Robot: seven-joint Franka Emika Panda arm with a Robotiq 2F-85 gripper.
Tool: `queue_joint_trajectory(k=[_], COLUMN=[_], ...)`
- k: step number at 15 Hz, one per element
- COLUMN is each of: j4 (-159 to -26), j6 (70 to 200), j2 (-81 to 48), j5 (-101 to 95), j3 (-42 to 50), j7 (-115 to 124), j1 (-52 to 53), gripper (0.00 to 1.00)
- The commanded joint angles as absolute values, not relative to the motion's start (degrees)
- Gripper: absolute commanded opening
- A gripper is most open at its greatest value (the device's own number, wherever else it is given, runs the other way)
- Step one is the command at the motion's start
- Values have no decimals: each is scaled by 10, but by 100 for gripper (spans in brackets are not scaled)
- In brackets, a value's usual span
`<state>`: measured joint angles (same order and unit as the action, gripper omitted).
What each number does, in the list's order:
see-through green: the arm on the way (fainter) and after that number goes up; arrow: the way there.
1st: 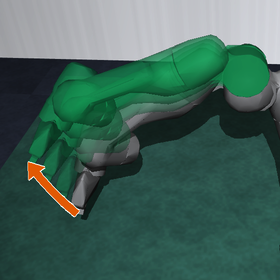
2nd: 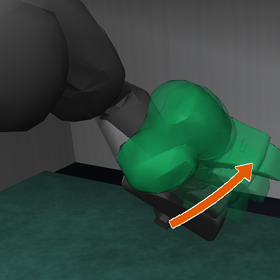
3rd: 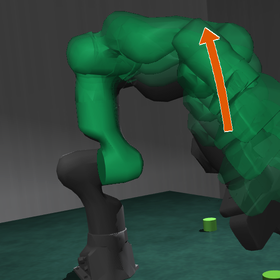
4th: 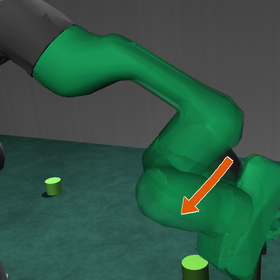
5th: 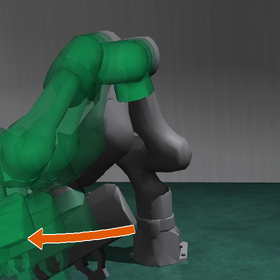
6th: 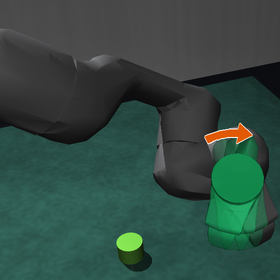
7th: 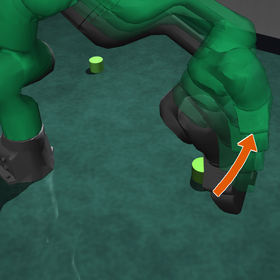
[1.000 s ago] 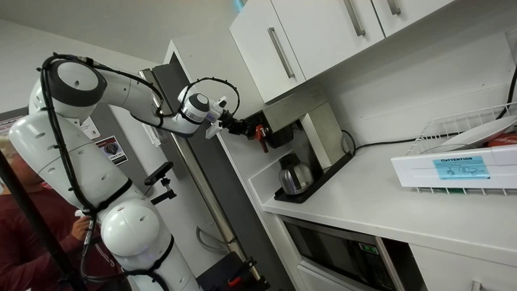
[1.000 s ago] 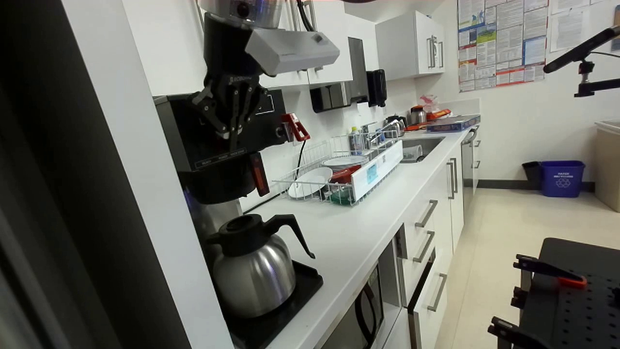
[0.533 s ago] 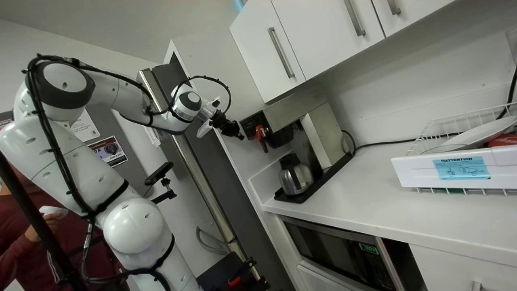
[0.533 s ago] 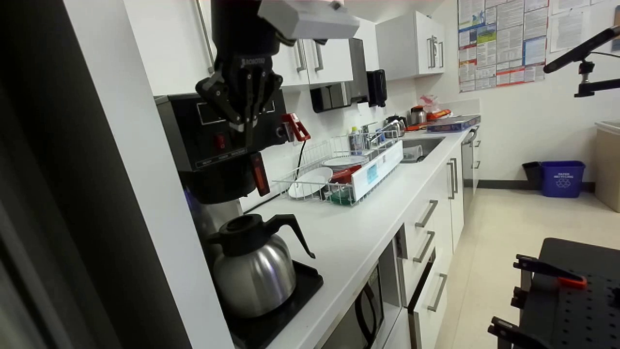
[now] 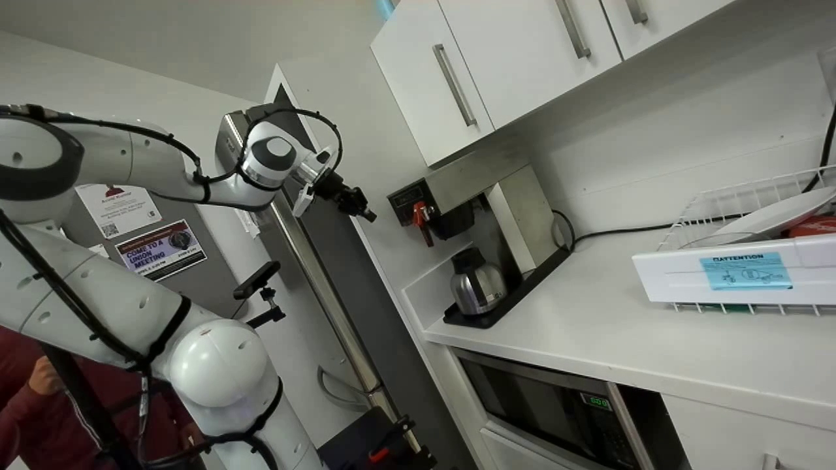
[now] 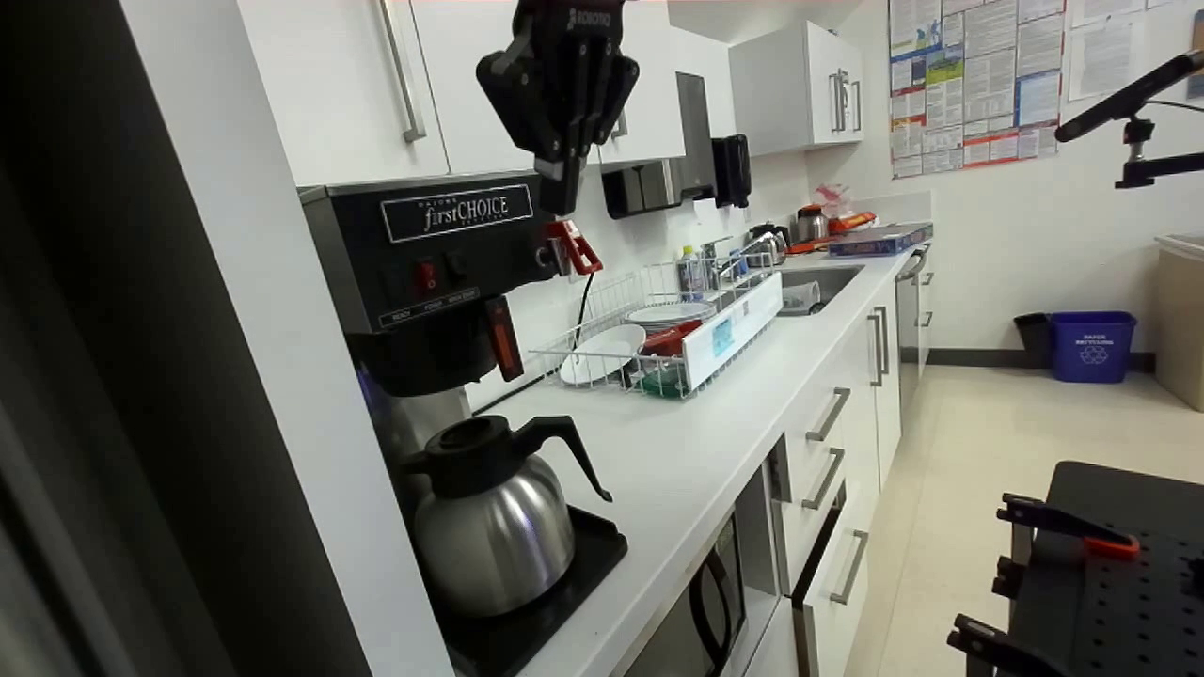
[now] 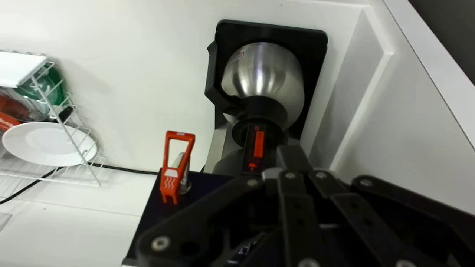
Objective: Turn off the switch on the coffee maker
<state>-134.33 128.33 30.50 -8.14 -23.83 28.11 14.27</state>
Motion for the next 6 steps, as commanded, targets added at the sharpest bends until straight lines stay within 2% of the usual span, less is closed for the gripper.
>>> queue_joint_trajectory(k=[1, 6], j4=[-1381, -1405], j6=[1280, 1286], j2=[356, 384], j5=[-58, -46], j3=[-223, -215], j7=[251, 222], j1=[151, 149], gripper=[0, 0])
